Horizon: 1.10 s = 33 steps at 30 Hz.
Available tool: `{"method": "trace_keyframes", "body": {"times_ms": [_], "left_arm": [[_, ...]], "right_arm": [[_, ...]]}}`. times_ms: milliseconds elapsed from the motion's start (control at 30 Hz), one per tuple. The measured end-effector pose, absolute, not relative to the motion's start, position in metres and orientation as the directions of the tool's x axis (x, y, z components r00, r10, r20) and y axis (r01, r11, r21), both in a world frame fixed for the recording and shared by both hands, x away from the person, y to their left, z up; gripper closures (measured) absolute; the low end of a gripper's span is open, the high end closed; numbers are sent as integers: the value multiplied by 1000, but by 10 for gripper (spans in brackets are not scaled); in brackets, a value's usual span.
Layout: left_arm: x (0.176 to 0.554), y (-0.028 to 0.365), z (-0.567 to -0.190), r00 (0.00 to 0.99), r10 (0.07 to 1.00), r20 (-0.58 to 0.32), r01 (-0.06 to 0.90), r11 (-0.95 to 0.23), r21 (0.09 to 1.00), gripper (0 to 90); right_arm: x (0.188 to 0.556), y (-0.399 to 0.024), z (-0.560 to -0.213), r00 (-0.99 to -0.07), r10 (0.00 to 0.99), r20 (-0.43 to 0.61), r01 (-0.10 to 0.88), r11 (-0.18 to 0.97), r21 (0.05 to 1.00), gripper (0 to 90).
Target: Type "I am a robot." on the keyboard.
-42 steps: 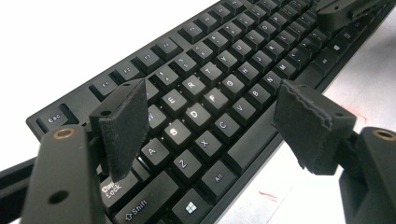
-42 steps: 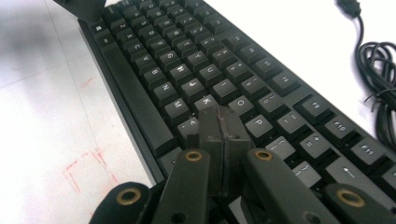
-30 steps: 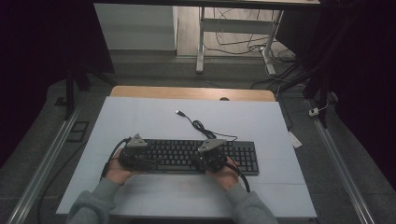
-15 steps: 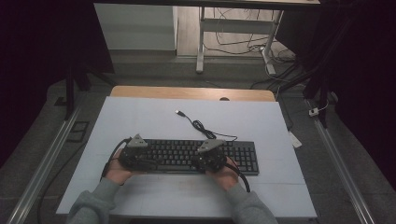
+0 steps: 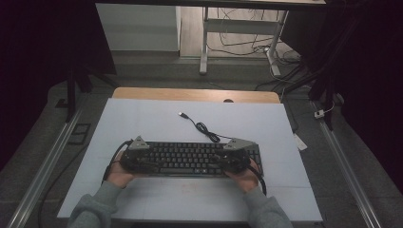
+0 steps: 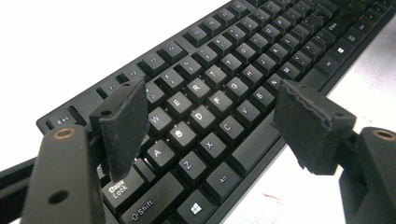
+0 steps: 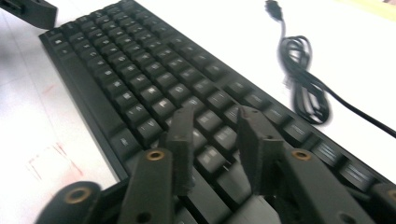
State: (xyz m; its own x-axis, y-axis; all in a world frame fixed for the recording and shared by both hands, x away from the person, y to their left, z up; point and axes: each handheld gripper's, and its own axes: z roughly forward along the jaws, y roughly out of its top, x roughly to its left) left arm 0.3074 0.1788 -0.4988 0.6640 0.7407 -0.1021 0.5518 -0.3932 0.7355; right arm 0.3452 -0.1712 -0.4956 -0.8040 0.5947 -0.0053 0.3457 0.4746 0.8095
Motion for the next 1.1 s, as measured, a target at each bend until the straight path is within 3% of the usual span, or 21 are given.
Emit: {"method": "trace_keyframes", "body": {"times_ms": [233,600,1100], "left_arm": [[308,178,-499,664,742,-97,549,-395,736,264],[306,178,-499,662,744,-87,543,-397,740,263],[286,196,-500,634,769,-76,526,-357,772,270]], "right_arm": [[345,-178,-496,-799,601,-12,342,471,813,585],[343,-181,-496,-802,596,-25,334,483,809,570],[325,-229,-496,-760,649,-38,348,456,819,557]]}}
